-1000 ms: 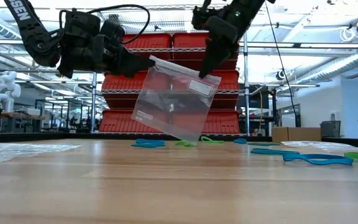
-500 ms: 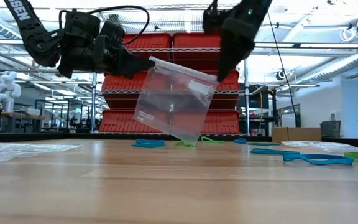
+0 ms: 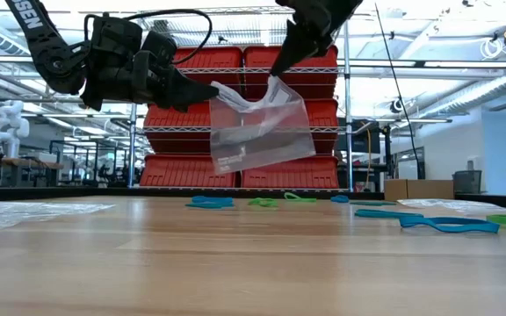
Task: Sort rubber bands
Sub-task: Open the top left transparent zip bag
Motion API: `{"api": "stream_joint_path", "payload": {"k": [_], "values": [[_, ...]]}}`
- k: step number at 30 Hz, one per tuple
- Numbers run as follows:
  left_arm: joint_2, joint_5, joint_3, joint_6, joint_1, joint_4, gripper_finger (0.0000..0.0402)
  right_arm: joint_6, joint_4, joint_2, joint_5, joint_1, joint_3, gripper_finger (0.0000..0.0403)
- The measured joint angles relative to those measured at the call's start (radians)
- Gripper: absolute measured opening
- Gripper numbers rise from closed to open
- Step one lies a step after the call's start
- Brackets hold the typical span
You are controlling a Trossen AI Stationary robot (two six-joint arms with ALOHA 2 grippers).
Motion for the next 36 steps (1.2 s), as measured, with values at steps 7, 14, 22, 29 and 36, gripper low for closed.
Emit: {"api": "stream_joint_path", "payload": {"k": [7,14,22,29,36], "values": [[0.0,0.0,0.0,0.004,0.0,-0.005,0.0,0.06,-0.082,-0.042,-0.002,0.018,0.0,0.0073],[0.0,0.0,0.0,0.008,0.0,-0.009,0.0,0.094,-0.076,-0.067,-0.002,0.032,0.0,0.017],[0.0,0.0,0.0,0.008,-0.001,-0.009,0.0,-0.042,0.046,0.033,-0.001,-0.028,0.0,0.0096],[0.001,0.0,0.0,0.008,-0.001,-0.009,0.0,-0.104,0.123,0.092,-0.016,-0.065,0.0,0.0011],[0.001,0.0,0.0,0.008,-0.001,-0.011,0.0,-0.107,0.146,0.119,-0.074,-0.066,0.0,0.0003]]}}
